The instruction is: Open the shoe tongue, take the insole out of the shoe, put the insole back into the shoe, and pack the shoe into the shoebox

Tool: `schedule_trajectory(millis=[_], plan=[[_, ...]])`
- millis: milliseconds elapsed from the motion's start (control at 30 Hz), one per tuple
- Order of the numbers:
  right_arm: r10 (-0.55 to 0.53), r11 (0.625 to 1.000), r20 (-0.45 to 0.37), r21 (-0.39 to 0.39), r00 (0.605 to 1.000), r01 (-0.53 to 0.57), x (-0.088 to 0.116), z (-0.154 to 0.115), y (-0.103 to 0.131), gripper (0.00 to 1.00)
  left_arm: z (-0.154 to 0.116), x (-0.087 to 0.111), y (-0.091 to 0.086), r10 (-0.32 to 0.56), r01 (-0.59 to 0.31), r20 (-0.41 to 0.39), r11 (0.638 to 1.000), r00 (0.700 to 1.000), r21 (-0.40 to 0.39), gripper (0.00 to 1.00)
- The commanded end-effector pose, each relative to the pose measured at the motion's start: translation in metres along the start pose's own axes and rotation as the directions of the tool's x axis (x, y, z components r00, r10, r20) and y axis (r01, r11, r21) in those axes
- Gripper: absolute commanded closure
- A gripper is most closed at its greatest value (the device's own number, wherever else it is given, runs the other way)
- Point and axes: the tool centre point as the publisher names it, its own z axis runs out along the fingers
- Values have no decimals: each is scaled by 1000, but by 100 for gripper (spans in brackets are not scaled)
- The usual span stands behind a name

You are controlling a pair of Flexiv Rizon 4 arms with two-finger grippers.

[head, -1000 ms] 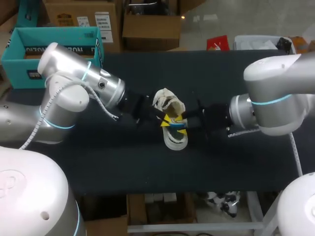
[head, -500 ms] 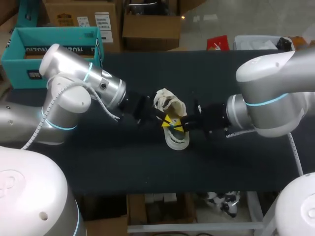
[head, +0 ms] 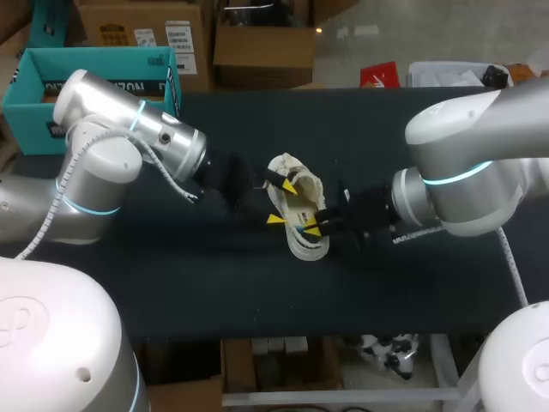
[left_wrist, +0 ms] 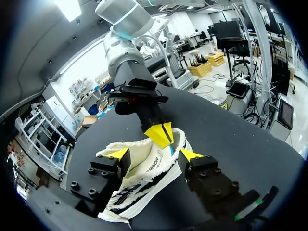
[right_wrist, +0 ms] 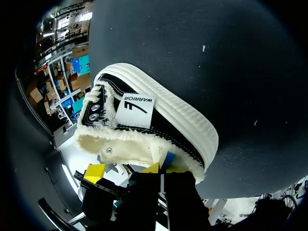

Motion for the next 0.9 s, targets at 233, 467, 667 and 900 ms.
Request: schedule_trajectory(millis=[233,467,667,900], plan=[[27,999,45,-30,999,-25,-12,1,-3,73,-42,-18,-8,-175,175,-8,985,985,-4,0],[-40,997,38,-67,998,42,5,-21,-31,58,-54,-26,-12,-289,289,-4,955,957,-68,0],[-63,995,70,-67,996,68,16,-22,-41,99,-60,-27,-13,-330,330,15,940,944,-88,0],[-87,996,84,-16,993,89,12,2,-19,100,-67,-30,-13,-435,436,29,894,900,-105,0]])
